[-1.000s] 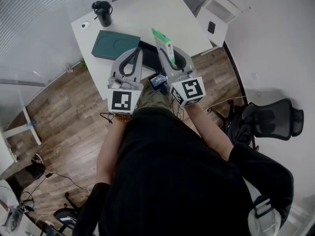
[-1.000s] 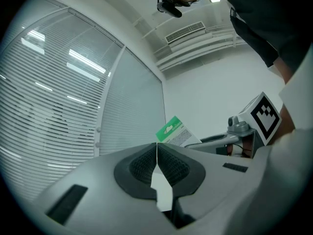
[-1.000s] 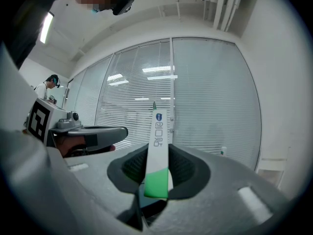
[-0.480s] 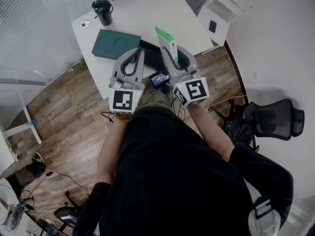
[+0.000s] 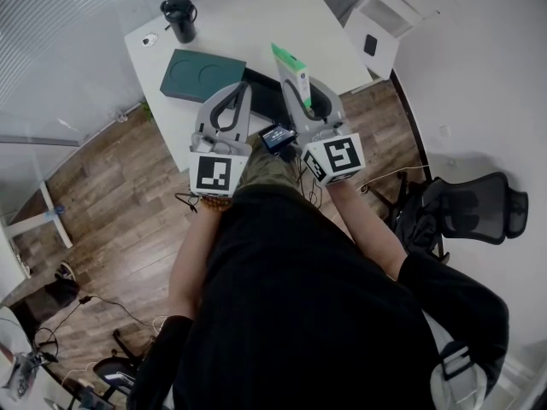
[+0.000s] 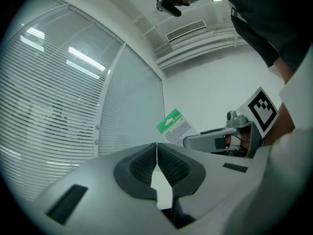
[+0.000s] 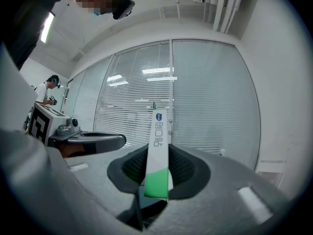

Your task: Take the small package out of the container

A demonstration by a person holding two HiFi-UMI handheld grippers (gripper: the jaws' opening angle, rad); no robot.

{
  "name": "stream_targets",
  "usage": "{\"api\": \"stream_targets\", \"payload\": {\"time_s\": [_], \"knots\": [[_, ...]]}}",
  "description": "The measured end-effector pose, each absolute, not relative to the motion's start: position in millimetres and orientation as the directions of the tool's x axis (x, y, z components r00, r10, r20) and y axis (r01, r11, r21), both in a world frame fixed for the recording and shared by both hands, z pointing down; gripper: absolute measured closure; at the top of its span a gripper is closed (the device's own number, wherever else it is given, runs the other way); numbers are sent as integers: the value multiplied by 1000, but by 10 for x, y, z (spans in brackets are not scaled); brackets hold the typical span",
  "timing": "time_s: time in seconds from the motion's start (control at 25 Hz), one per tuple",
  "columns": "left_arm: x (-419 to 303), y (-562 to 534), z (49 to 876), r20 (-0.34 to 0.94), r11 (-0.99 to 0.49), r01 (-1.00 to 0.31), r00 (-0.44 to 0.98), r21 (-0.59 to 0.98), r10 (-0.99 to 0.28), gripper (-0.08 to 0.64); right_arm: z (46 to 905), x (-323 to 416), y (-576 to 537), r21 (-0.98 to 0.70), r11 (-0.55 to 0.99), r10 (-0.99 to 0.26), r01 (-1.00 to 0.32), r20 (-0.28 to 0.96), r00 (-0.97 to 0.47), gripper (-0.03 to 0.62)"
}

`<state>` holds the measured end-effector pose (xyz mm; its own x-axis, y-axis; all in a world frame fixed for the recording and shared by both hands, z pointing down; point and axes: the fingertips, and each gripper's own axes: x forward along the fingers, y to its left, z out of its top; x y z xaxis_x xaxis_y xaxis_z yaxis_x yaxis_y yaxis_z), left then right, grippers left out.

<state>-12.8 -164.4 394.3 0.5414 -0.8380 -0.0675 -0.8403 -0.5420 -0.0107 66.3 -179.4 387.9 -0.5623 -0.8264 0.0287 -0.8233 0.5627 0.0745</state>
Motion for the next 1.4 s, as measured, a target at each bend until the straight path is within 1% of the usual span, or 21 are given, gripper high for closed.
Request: {"api": "stream_targets", "payload": {"time_s": [1.4], "knots": [[-288, -1706, 3990, -58, -533, -846, 532, 5, -845, 555, 3958, 593, -1911, 83, 541, -841, -837, 63, -537, 506]]}}
